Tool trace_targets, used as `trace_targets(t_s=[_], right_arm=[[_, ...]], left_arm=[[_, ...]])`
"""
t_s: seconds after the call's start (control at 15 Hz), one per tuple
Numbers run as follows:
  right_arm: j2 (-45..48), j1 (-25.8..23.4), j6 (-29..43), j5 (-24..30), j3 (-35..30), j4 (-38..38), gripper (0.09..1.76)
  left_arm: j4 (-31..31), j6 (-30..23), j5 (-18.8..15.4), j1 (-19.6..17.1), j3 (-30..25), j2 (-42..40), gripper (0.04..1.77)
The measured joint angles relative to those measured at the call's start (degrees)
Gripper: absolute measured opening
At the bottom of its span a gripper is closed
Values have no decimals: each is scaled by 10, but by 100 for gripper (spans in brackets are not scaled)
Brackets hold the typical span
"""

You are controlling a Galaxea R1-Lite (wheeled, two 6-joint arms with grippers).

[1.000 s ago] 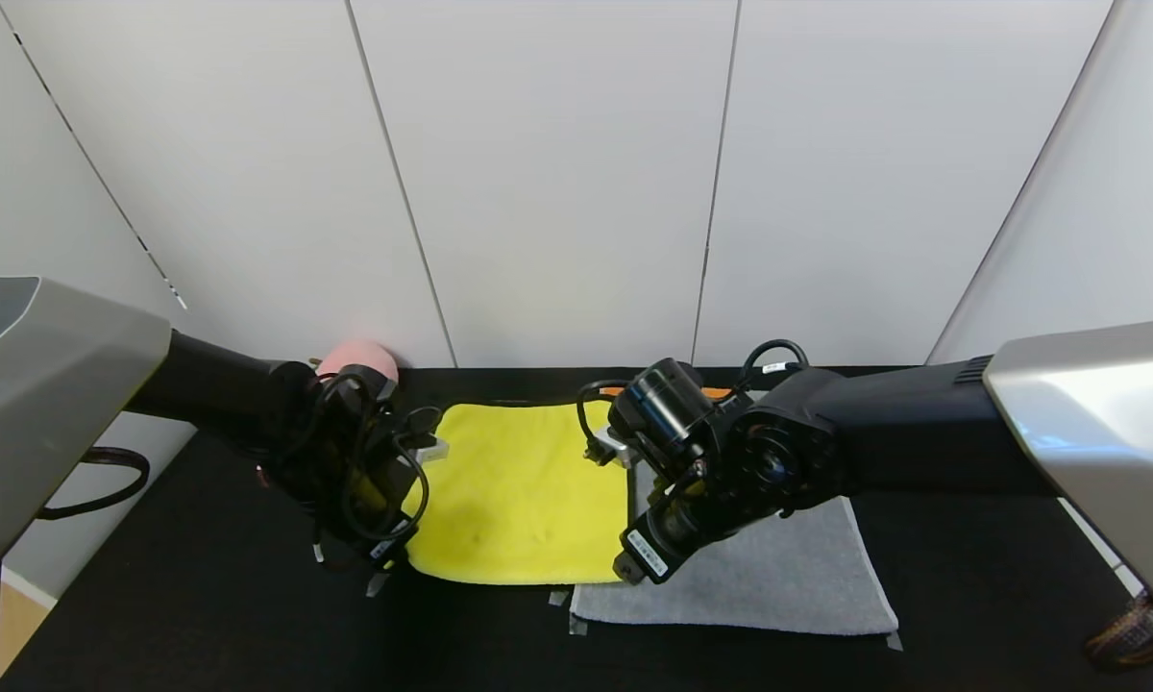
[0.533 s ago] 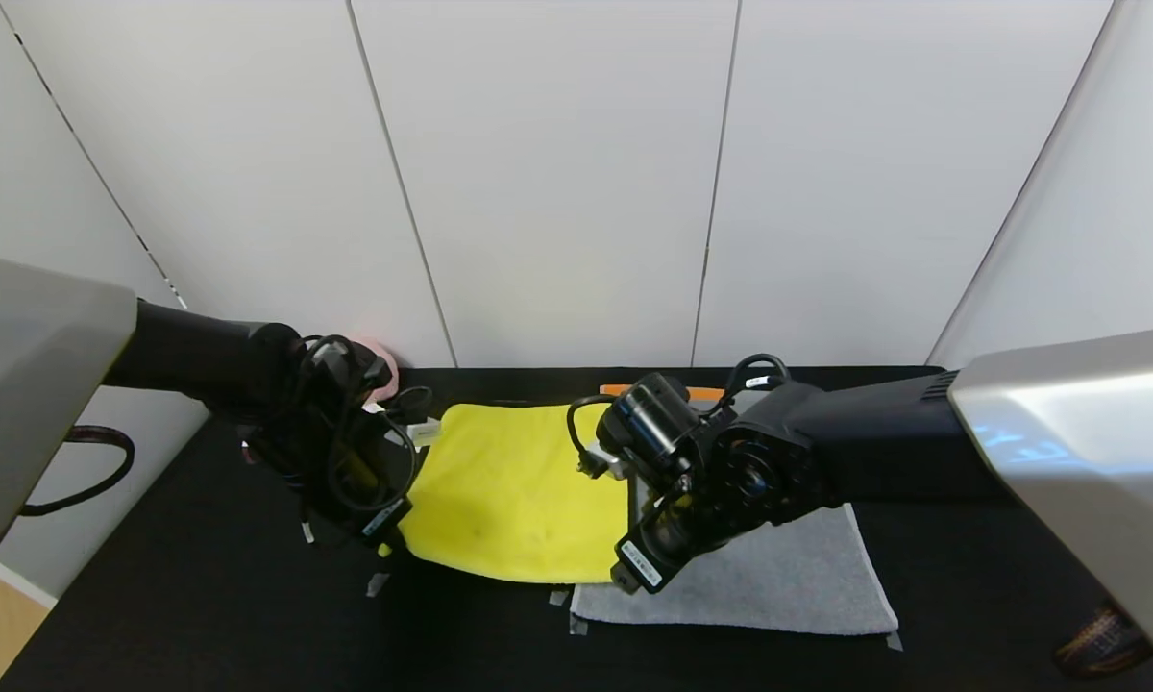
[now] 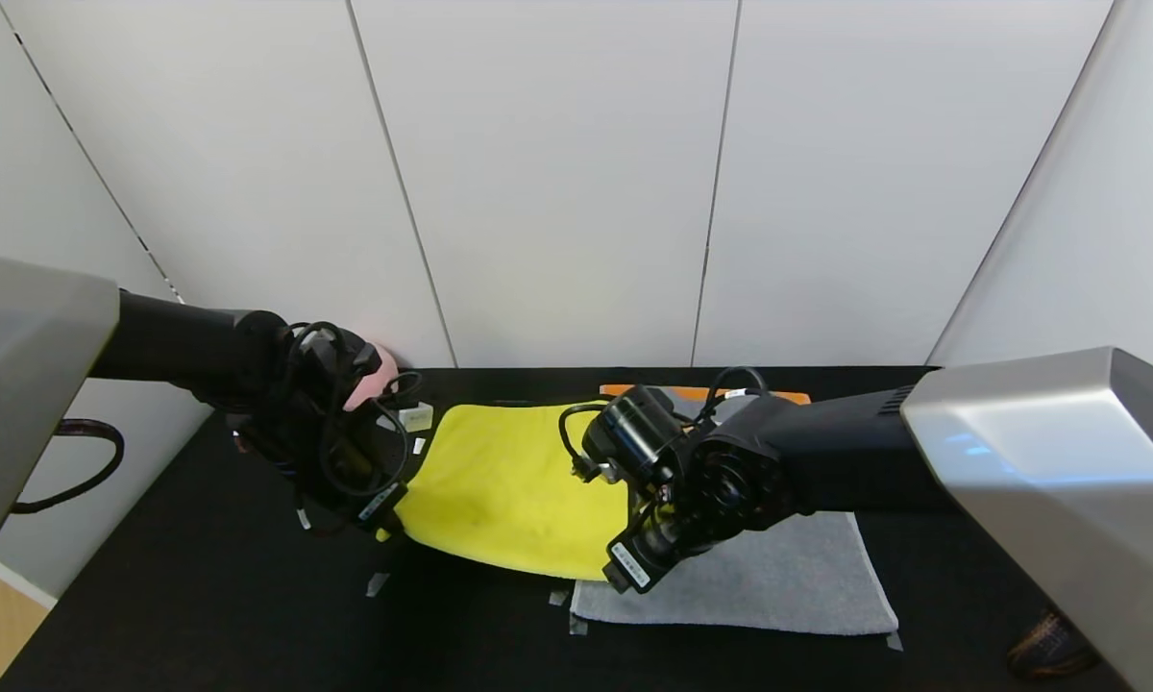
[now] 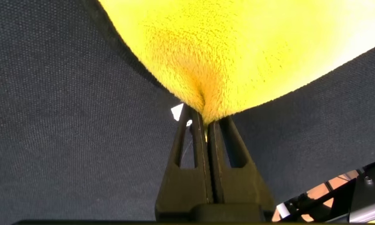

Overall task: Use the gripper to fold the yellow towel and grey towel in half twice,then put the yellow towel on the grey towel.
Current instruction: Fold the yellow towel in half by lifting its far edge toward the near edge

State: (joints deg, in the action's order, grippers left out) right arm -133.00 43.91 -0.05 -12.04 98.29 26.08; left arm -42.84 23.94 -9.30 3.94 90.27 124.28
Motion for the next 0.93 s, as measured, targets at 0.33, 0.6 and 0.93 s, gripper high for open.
trace_targets(t_s=[0.33, 0.6, 0.93], right_arm=[[-10, 9, 8, -1, 4, 0, 171], [-22, 16, 10, -30, 7, -2, 171], [-35, 21, 10, -39, 19, -2, 171]], left_arm=[[0, -2, 0, -1, 6, 0, 12], [-1, -18, -2, -2, 20, 1, 12], [-1, -19, -1, -1, 25, 4, 12]])
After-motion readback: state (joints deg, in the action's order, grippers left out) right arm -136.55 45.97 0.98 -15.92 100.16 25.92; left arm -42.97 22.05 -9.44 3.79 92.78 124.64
